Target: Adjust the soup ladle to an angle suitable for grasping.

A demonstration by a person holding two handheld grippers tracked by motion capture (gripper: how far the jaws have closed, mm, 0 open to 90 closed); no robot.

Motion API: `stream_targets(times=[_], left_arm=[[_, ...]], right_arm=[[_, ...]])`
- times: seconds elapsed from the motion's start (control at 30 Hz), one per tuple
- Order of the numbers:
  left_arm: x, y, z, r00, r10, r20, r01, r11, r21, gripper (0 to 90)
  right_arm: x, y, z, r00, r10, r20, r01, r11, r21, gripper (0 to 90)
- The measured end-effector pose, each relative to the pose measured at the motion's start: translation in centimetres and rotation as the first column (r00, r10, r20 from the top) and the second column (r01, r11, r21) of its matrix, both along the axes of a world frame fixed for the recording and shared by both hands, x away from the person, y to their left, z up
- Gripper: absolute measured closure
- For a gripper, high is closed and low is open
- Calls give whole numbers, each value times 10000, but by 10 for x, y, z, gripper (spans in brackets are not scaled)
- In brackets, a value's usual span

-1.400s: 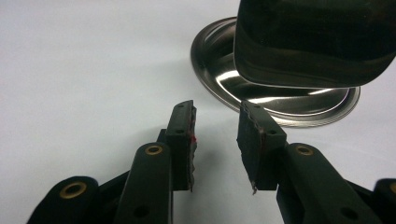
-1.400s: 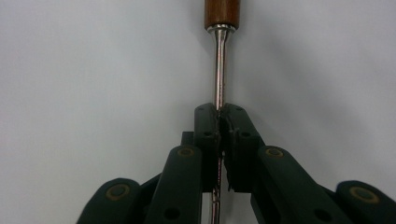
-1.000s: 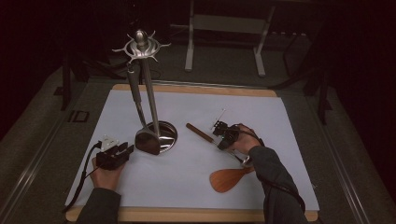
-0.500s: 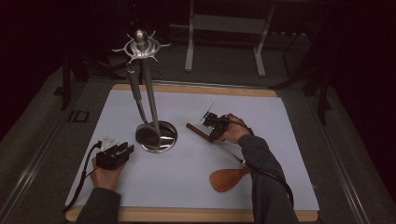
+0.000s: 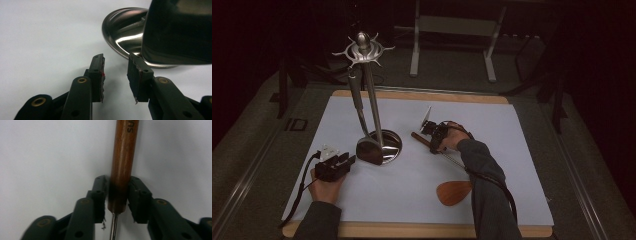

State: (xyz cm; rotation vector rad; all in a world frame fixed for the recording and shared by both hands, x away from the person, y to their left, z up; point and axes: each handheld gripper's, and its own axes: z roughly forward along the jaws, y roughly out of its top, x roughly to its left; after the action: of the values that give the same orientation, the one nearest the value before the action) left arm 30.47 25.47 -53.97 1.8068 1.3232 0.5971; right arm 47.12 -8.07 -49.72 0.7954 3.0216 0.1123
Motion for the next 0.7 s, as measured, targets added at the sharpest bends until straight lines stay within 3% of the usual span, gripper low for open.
stream_targets(times=[0.17, 0.47, 0.7], left_arm=[[0, 0, 0, 10000, -2, 12, 2, 10000, -2, 667], [0, 0, 0, 10000, -18, 27, 18, 10000, 32, 667], [-1, 0, 0, 10000, -20, 55, 20, 10000, 32, 668]], right_arm=[[-4, 6, 1, 9995, 74, 317, -60, 9990, -437, 733], [-12, -6, 18, 9982, -116, 581, 78, 9978, 657, 740], [-23, -16, 45, 9948, -123, 1009, -50, 9855, 1697, 741]])
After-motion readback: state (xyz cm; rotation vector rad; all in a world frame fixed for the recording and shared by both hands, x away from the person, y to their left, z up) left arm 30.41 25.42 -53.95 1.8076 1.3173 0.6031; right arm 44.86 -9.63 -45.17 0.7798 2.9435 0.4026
